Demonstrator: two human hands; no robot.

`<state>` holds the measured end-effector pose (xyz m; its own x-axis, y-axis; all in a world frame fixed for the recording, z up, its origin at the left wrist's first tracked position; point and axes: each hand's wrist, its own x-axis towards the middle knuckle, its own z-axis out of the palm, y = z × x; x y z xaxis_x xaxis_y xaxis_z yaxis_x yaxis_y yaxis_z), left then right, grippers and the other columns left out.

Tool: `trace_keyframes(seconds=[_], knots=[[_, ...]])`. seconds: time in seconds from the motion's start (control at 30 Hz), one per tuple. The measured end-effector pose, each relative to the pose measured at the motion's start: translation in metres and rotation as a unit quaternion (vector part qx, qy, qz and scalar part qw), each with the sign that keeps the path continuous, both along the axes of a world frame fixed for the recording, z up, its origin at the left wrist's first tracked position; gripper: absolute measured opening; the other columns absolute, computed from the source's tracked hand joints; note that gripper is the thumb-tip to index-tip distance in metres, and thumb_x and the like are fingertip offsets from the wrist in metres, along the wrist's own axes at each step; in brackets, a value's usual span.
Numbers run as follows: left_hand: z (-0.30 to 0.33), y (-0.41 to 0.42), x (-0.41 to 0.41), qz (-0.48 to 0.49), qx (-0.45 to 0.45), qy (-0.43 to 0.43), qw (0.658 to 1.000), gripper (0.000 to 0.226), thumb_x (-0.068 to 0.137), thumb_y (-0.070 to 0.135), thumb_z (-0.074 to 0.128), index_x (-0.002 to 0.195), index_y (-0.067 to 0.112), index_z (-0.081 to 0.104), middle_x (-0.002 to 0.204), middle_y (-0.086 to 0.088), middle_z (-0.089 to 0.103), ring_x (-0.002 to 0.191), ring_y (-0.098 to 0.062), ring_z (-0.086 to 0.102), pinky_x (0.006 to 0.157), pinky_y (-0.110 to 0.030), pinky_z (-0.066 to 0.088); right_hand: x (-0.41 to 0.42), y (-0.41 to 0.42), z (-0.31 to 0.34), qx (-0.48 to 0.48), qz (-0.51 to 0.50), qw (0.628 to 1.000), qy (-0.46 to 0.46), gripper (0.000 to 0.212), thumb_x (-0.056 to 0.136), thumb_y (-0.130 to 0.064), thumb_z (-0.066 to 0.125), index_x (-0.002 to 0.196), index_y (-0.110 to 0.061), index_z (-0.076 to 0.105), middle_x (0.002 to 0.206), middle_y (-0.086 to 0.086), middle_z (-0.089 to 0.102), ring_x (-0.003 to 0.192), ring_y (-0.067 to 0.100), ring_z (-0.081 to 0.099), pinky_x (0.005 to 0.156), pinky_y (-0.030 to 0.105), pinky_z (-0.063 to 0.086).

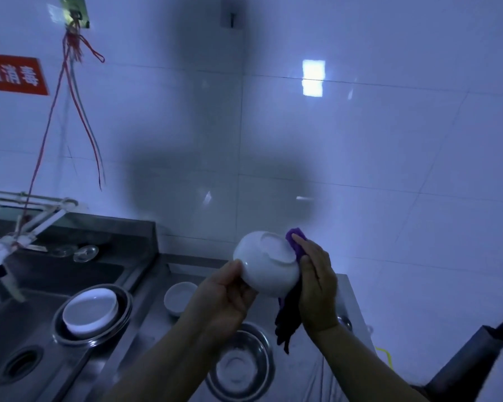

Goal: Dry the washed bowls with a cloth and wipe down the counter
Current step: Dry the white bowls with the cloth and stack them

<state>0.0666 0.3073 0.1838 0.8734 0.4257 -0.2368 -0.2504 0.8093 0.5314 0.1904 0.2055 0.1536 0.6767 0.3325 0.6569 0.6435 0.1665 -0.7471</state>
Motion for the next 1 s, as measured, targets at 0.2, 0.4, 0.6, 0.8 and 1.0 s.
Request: trace_keyframes(seconds=[0.2, 0.4, 0.6, 0.8, 1.0], knots=[[-0.011, -0.003, -0.012, -0.008, 0.147, 0.055, 0.988, 0.033, 0.085, 0.010, 0.046, 0.112, -0.003, 0.059, 0.103, -0.023, 0.064, 0.090, -0.033, 0.058, 0.073, -0.038, 0.052, 0.015, 0.005, 0.009, -0.096, 0.142, 0.984, 0.047, 0.031, 0.088, -0.018, 0.038, 0.107, -0.021, 0.062, 0.110, 0.004, 0.065, 0.106, 0.022, 0.059, 0.095, 0.034, 0.046], [-0.035, 0.003, -0.044, -0.013, 0.299, 0.179, 0.937, 0.024, 0.092, 0.009, 0.046, 0.103, 0.012, 0.067, 0.102, -0.009, 0.071, 0.093, -0.022, 0.067, 0.070, -0.028, 0.054, 0.002, 0.040, -0.009, -0.196, 0.216, 0.953, -0.081, 0.033, 0.086, -0.011, 0.040, 0.092, -0.022, 0.071, 0.090, -0.005, 0.067, 0.087, 0.007, 0.057, 0.080, 0.021, 0.042], [-0.053, 0.040, -0.095, -0.018, 0.357, 0.243, 0.902, 0.024, 0.093, 0.010, 0.047, 0.110, 0.006, 0.063, 0.111, -0.014, 0.066, 0.104, -0.029, 0.060, 0.084, -0.036, 0.051, -0.028, 0.075, -0.039, -0.267, 0.259, 0.926, -0.060, 0.031, 0.088, -0.019, 0.038, 0.091, -0.027, 0.068, 0.092, -0.008, 0.067, 0.084, 0.010, 0.061, 0.079, 0.024, 0.046], [-0.050, 0.121, -0.141, 0.134, 0.312, 0.227, 0.913, 0.024, 0.093, -0.001, 0.045, 0.094, 0.010, 0.067, 0.082, -0.005, 0.073, 0.075, -0.019, 0.067, 0.065, -0.027, 0.053, -0.045, 0.106, -0.078, -0.407, 0.178, 0.894, -0.054, 0.024, 0.097, -0.019, 0.043, 0.096, -0.015, 0.067, 0.092, -0.001, 0.063, 0.082, 0.014, 0.055, 0.074, 0.017, 0.042], [-0.086, 0.230, -0.183, 0.137, 0.591, 0.451, 0.654, 0.018, 0.087, 0.010, 0.054, 0.086, 0.020, 0.069, 0.075, -0.003, 0.064, 0.072, -0.022, 0.060, 0.067, -0.031, 0.045, -0.082, 0.152, -0.084, -0.409, 0.077, 0.904, -0.103, 0.037, 0.081, -0.017, 0.039, 0.094, -0.006, 0.071, 0.091, 0.009, 0.070, 0.079, 0.025, 0.064, 0.070, 0.023, 0.040]])
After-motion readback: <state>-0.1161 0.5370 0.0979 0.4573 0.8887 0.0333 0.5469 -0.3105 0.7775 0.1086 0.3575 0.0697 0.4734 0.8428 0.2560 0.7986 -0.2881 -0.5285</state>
